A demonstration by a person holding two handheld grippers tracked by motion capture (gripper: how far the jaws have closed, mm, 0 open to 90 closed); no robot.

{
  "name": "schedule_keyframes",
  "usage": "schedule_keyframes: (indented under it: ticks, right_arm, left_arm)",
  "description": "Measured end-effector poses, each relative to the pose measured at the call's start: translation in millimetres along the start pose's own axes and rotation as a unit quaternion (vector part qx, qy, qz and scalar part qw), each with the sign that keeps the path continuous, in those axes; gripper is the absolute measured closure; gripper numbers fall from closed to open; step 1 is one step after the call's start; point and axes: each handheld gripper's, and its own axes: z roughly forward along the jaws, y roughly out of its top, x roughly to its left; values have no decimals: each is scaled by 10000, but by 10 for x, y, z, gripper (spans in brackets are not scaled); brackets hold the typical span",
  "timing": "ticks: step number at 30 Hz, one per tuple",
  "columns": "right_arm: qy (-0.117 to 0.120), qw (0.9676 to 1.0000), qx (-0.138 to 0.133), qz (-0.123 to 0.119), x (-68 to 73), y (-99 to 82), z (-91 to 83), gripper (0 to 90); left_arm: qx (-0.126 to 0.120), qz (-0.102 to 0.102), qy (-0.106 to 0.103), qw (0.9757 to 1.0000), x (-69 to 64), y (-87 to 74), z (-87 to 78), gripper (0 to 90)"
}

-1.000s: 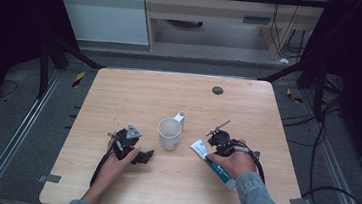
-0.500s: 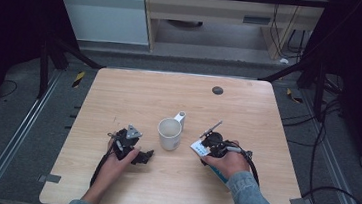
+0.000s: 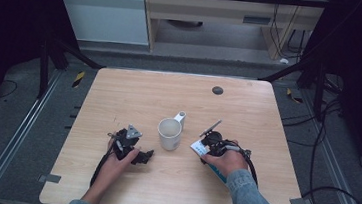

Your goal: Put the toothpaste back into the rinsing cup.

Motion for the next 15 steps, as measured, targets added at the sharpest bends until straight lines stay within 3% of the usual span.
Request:
schedule_keyframes:
  ticks: [15]
  right_arm:
    - [43, 10000, 20, 32, -1, 12, 30, 524]
  left_arm:
    - [0, 0, -1, 10000, 0, 0, 0, 0]
